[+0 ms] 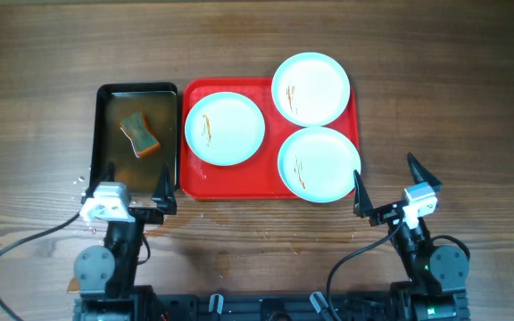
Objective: Clean dirty plates on tray and stack at the side
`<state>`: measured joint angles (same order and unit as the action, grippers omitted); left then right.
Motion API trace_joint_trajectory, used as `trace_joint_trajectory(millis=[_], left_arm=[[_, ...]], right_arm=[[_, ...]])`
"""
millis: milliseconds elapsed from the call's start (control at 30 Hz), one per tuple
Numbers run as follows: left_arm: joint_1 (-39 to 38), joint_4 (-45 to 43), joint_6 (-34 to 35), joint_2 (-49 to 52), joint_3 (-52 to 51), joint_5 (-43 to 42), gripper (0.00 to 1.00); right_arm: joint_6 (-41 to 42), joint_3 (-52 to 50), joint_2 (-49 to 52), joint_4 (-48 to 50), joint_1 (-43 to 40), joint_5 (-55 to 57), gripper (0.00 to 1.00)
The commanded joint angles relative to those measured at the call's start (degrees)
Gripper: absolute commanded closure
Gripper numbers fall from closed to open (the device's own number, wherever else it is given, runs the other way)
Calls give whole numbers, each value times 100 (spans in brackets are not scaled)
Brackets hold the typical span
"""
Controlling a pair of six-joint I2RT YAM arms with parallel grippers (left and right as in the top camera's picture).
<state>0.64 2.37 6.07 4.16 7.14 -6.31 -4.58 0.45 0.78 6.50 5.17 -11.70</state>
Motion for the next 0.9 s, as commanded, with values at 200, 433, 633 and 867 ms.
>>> trace_joint_trajectory(millis=[200, 433, 633, 867], left_arm=[[-28, 1722, -48, 2721, 3178, -332, 0], [153, 3799, 509, 4878, 5510, -675, 0], [586, 5014, 466, 6234, 6474, -1499, 0], [623, 5241, 553, 7023, 6476, -1875, 0]], right_arm=[[374, 942, 544, -13, 22, -400, 0], [319, 3012, 3244, -909, 22, -1008, 0], [323, 5969, 5934, -3438, 24, -1235, 0], [625, 8253, 8061, -4562, 24, -2059, 0]])
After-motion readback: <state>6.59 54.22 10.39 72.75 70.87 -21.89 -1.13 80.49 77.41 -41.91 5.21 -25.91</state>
